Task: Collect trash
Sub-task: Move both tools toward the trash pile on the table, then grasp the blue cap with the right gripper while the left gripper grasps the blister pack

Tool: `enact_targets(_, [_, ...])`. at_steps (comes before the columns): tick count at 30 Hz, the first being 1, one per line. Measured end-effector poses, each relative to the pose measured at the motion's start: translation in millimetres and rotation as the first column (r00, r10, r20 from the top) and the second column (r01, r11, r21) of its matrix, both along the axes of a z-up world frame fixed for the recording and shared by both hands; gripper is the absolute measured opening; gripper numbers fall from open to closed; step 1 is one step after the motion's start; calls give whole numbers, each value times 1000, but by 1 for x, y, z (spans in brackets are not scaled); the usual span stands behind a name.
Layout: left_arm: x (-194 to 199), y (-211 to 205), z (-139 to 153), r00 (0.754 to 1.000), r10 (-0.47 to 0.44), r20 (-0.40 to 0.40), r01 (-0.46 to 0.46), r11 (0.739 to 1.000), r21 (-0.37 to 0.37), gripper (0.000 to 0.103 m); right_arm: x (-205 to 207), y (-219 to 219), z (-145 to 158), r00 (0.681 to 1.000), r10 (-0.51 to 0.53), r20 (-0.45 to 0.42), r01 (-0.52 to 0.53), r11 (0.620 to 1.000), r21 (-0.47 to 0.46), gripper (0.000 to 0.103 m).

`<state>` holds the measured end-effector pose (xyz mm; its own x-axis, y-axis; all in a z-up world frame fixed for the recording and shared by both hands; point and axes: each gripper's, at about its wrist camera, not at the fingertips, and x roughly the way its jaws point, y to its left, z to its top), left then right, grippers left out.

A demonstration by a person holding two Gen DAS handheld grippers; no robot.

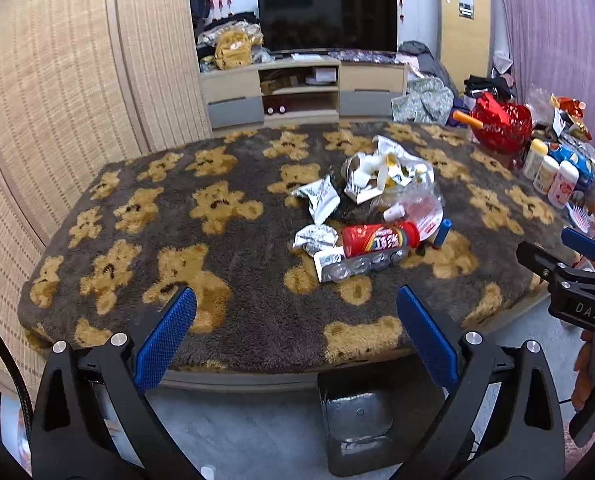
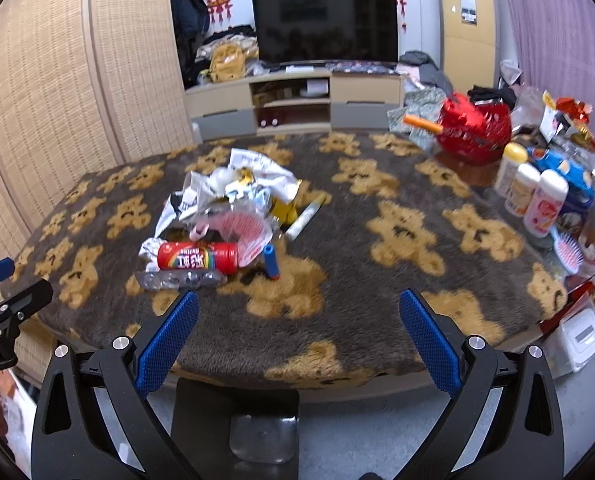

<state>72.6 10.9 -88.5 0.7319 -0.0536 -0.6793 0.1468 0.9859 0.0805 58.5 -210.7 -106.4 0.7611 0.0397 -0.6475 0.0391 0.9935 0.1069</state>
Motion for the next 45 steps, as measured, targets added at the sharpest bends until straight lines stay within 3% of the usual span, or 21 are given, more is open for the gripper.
enact_targets(3, [13,4,-15,999,0,-44,0,1000,-9,95,15,-3,-15,999,-5,-35,7,999,48,100])
enact_targets(10, [56,6,-51,993,-24,-114,21,999,-31,89,48,-5,-32,999,14,-48,-11,998,58,99])
enact_targets(13, [68,4,-61,990,-37,-133,32,999,-39,82,63,-3,-42,997,38,-62,-34,997,64,86])
enact_targets(18, [82,-4,-74,984,-74,-159,70,997,-27,69,83,1,-56,994,74,-80,-68,995,73,55])
enact_targets(20, [85,-8,-76,984,-85,-160,82,996,-21,66,87,1,-59,993,85,-85,-78,994,79,48])
enact_targets(30, [101,-18,-83,977,-135,-164,133,991,-21,58,104,14,-67,987,125,-97,-117,990,82,45])
enact_targets(34, [108,-25,-89,972,-160,-174,157,987,-32,48,111,15,-72,985,138,-103,-128,987,100,44])
enact_targets(38, [107,-32,-90,964,-203,-175,196,979,-57,29,114,15,-74,982,155,-108,-141,982,123,25])
enact_targets(45, [100,-40,-90,956,-230,-180,224,973,-54,26,110,12,-70,985,144,-98,-130,982,135,13])
